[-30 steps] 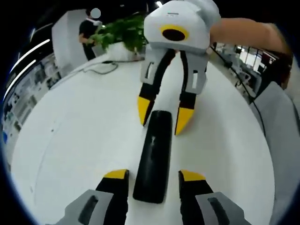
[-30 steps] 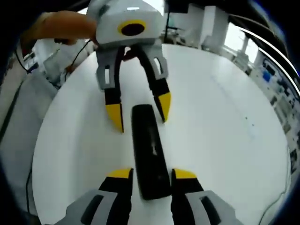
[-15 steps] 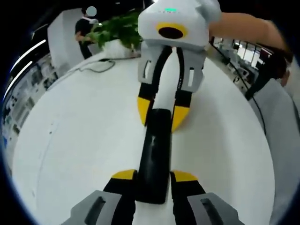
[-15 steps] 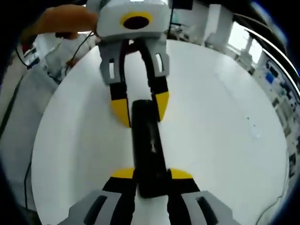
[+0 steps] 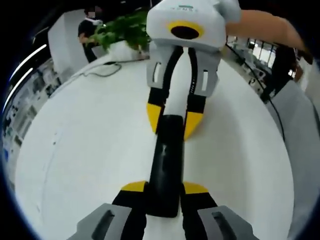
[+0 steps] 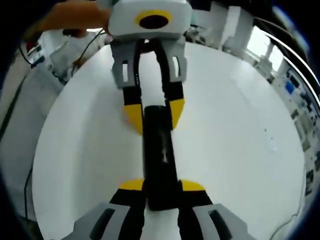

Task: Press the specified remote control buttons in sequence, fully releasing each button before pressing the next.

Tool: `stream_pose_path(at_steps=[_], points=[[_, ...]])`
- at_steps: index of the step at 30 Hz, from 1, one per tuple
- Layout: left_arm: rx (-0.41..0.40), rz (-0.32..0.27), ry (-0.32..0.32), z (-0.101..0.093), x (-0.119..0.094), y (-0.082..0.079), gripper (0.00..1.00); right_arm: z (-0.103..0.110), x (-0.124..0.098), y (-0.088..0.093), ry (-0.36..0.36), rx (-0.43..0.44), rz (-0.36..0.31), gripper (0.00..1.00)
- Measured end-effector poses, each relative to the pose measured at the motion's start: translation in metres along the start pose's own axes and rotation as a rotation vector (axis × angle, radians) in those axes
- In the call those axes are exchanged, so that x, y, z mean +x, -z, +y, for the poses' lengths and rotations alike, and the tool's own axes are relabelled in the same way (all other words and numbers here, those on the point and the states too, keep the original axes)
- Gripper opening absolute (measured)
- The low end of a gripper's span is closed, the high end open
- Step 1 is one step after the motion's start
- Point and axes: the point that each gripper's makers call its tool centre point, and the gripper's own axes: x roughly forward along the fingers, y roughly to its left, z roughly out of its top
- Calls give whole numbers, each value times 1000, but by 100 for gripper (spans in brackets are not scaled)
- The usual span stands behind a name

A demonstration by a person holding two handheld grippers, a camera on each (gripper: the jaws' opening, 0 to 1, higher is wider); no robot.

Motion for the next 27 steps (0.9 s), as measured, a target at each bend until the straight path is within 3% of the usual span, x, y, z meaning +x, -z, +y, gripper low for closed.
stream_pose_path(at_steps=[16,27], points=[[-9,0,8,-10,-7,-3,24,7,-9,-4,4,-16,-23,22],[-7,-2,7,-28,-13,-5,24,24,-15,-6,7,-26,-36,22]])
